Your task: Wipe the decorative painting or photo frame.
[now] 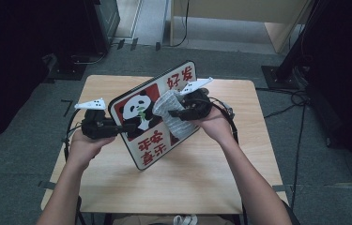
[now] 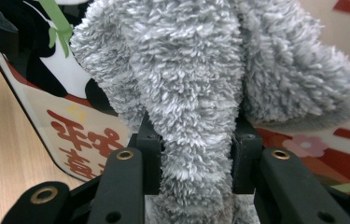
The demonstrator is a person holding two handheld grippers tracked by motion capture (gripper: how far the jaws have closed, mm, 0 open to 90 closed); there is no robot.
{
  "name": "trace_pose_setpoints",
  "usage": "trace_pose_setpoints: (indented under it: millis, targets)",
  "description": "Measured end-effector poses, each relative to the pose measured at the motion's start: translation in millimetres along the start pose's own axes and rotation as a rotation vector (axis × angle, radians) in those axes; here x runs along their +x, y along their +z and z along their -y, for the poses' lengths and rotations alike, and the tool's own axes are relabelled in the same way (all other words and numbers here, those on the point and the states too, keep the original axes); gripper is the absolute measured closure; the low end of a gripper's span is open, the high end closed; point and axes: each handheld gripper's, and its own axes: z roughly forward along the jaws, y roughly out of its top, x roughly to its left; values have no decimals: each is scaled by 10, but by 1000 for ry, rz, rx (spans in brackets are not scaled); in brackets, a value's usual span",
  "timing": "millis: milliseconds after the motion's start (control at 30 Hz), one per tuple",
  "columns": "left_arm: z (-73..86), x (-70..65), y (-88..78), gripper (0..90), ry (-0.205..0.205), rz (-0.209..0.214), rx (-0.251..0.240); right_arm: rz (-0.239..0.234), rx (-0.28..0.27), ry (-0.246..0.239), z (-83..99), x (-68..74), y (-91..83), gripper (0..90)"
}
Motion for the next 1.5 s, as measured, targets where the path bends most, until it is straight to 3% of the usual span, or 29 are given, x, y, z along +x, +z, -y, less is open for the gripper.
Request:
trace_pose_setpoints:
  millis: [1500]
  targets:
    - [8, -2, -1, 758, -2, 3, -2, -27, 78, 47, 567, -10, 312, 647]
